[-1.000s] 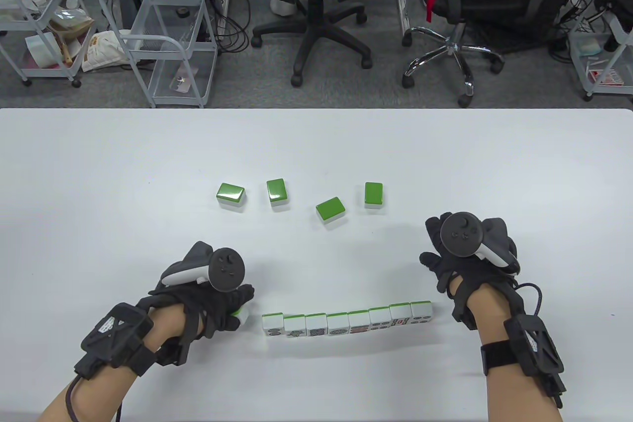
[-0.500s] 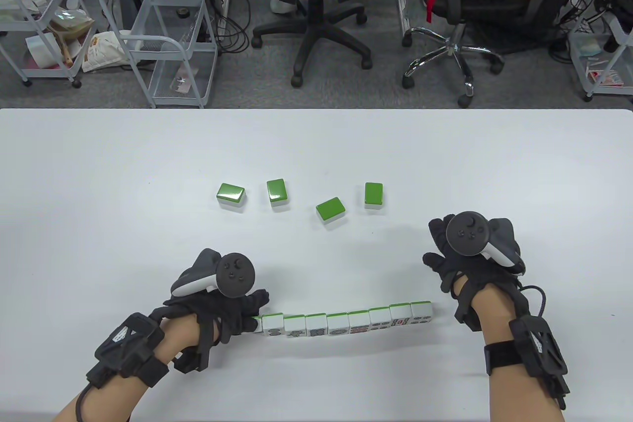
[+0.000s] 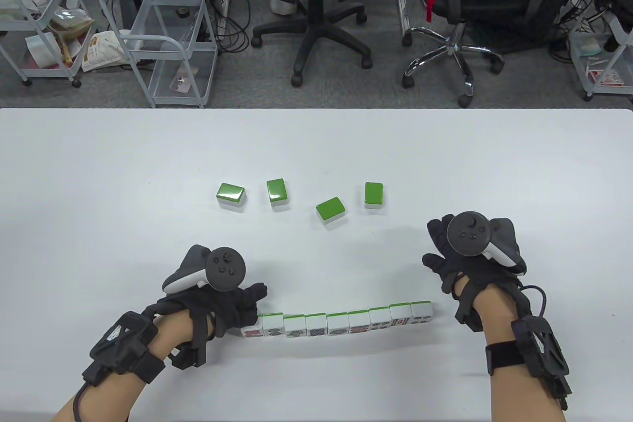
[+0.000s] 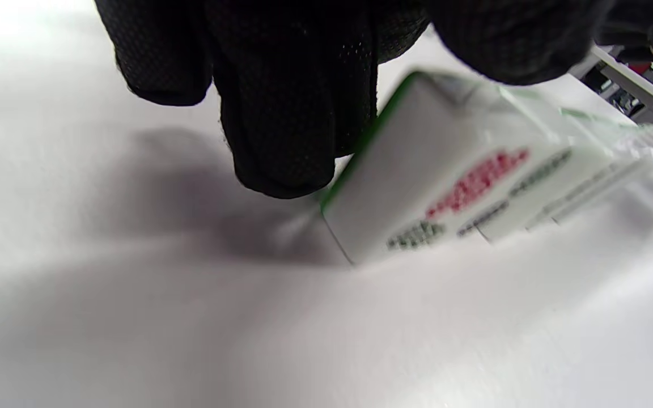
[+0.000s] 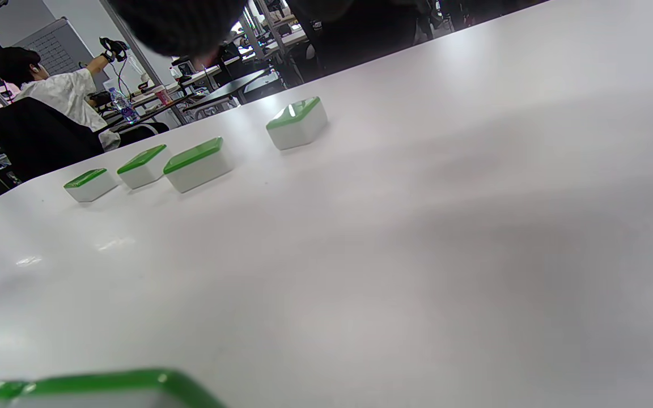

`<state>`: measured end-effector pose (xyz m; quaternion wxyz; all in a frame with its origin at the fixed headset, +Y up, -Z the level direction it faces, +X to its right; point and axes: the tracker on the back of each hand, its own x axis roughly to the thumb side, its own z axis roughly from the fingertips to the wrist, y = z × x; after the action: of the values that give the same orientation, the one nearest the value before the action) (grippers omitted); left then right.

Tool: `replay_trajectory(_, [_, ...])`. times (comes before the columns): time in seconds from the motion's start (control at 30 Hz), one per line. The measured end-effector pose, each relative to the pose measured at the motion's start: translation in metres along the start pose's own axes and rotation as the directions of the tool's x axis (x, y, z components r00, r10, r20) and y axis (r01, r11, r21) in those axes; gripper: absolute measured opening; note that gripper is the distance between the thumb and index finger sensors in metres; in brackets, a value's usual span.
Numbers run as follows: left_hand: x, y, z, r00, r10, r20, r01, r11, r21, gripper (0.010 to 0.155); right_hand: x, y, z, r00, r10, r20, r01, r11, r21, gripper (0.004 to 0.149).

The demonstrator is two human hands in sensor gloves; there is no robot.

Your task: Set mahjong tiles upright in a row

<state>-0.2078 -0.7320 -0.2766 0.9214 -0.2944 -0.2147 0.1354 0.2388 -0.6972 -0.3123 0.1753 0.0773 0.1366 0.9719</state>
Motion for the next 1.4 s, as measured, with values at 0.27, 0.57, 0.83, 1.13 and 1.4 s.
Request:
replay_trajectory(0.27, [-0.028,0.097,-0.033,0.855,-0.118,-0.505,0.301,0.906,0.297,0.077,0.000,-0.001,0.001,1.000,-0.007,-0.001,0.007,1.000,-0.016,0.076])
replay_trajectory(0.57, [-0.043,0.112,-0.117,0.673,-0.186,-0.716,0.364,0.926,0.102,0.084,0.000,-0.001,0.002,1.000,-0.017,-0.001,0.017,1.000,-0.011,0.076])
replay_trajectory(0.83, [-0.062,0.096,-0.146,0.622,-0.188,-0.760,0.347,0.936,0.052,0.086,0.003,-0.001,0.002,1.000,0.004,0.007,-0.004,1.000,-0.010,0.076])
replay_trajectory(1.13, [-0.060,0.093,-0.151,0.649,-0.233,-0.724,0.443,0.889,0.111,0.071,0.006,-0.002,0.003,1.000,0.017,0.021,-0.017,1.000,-0.013,0.075])
replay_trajectory(1.4, [-0.058,0.095,-0.109,0.814,-0.165,-0.557,0.276,0.954,0.121,0.072,0.007,-0.003,0.003,1.000,0.014,0.022,-0.014,1.000,-0.007,0.075])
